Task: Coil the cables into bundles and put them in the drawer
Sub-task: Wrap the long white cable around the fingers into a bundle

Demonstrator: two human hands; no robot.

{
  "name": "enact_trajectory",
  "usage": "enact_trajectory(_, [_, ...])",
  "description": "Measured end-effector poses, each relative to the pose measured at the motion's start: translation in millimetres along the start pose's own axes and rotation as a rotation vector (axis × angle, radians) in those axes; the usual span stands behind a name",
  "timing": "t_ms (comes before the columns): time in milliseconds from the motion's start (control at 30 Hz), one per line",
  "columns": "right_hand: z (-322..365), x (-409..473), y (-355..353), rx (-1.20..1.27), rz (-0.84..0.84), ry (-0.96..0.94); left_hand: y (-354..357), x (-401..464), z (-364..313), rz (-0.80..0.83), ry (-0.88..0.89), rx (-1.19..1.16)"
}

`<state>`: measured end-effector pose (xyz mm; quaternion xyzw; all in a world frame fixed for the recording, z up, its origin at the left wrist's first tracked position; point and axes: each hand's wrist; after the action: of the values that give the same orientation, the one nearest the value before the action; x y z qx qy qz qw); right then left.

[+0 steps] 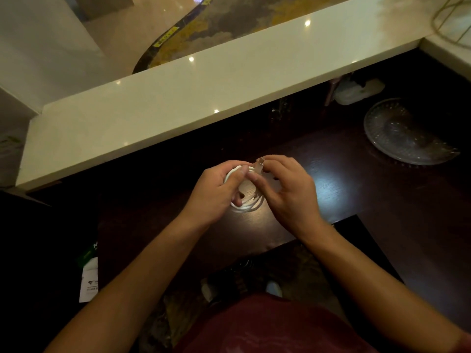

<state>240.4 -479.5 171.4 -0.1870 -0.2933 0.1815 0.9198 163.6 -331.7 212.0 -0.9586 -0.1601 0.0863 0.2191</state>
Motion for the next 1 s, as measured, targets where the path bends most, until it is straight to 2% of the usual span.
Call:
enact_trajectory(200, [-3, -3, 5, -0.021, -0.026, -0.063, 12, -5, 2, -0.026, 0.038, 0.188])
enact_trajectory(367, [-5, -6, 5, -0.092, -0.025, -0.220, 16, 0, 5, -0.054, 0.116, 0.302])
enact_trajectory(500, [-8, -4, -2, -0.077, 0.030, -0.364, 18, 3, 4, -0.015, 0.071, 0.247])
enact_trajectory(600, [-8, -4, -7, -0.031, 0.048, -0.395, 19, 6, 4, 0.007, -0.005, 0.144])
enact_trajectory(667, [-6, -6, -11, -0.004, 0.036, -0.393, 17, 10, 5, -0.033, -0.012, 0.125])
enact_trajectory(733, [-2, -7, -17, 0.065, 0.011, -0.314, 13, 11, 5, -0.112, 0.056, 0.222])
enact_trajectory(800, [4, -8, -22, 0.202, -0.020, -0.141, 10, 11, 1, -0.150, 0.122, 0.265])
enact_trajectory(1000, [21, -3, -25, 0.657, -0.053, 0.391, -2, 5, -16, 0.004, 0.062, -0.081])
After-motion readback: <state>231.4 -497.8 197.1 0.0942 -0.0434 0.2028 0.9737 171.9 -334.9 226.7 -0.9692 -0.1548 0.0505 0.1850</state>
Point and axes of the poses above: each hand's wrist, its own x-axis towards the middle knuckle, its own y-axis out of the palm, z = x × y, and after that the axes turned 6 degrees about x, right-handed
